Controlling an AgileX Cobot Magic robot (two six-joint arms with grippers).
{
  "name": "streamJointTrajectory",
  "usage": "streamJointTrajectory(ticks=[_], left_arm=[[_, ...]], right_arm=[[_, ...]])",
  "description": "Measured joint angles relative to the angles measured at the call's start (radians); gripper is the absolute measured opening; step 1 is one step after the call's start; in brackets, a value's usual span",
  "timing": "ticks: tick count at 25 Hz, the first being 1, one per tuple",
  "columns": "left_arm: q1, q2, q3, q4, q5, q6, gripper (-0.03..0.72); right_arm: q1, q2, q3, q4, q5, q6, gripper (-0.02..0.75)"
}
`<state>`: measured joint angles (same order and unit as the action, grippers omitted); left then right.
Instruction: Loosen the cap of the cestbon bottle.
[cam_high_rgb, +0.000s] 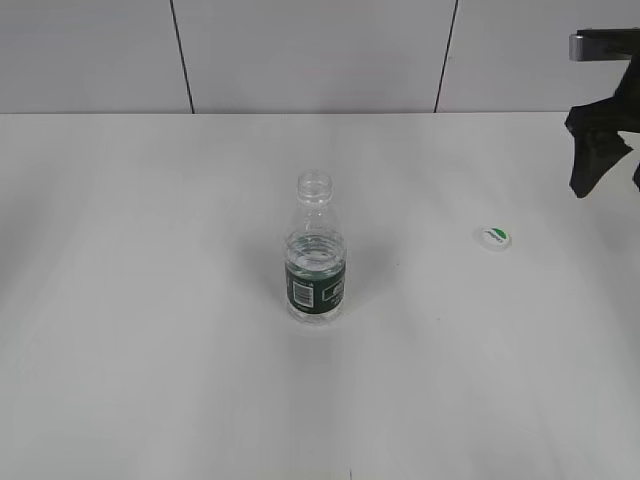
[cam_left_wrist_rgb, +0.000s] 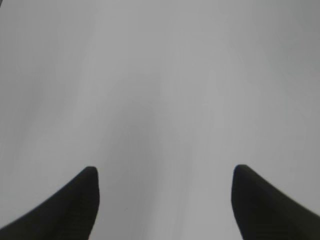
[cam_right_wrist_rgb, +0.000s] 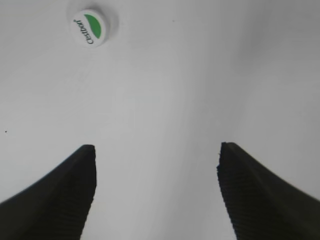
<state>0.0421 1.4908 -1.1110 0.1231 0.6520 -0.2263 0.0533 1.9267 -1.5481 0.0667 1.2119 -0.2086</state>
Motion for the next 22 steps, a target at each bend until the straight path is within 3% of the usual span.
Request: streamJointTrajectory(ticks=[3, 7, 16, 22], left_arm=[[0.030, 0.000, -0.003, -0.019, 0.010, 0.029, 0.498], [0.021, 0.000, -0.003, -0.019, 0.022, 0.063, 0.494], [-0.116, -0.112, -0.003, 0.042, 0.023, 0.117, 0.494], [-0.138, -0.279, -0.003, 0.047, 0.085, 0.119, 0.494]], right_arm=[[-0.019, 0.000, 0.000, -0.005, 0.001, 0.002, 0.578], [-0.020, -0.009, 0.000, -0.009, 0.002, 0.001, 0.578], [-0.020, -0.161, 0.000, -0.079, 0.000, 0.039, 0.578], [-0.020, -0.295, 0.000, -0.077, -0.004, 0.042, 0.578]])
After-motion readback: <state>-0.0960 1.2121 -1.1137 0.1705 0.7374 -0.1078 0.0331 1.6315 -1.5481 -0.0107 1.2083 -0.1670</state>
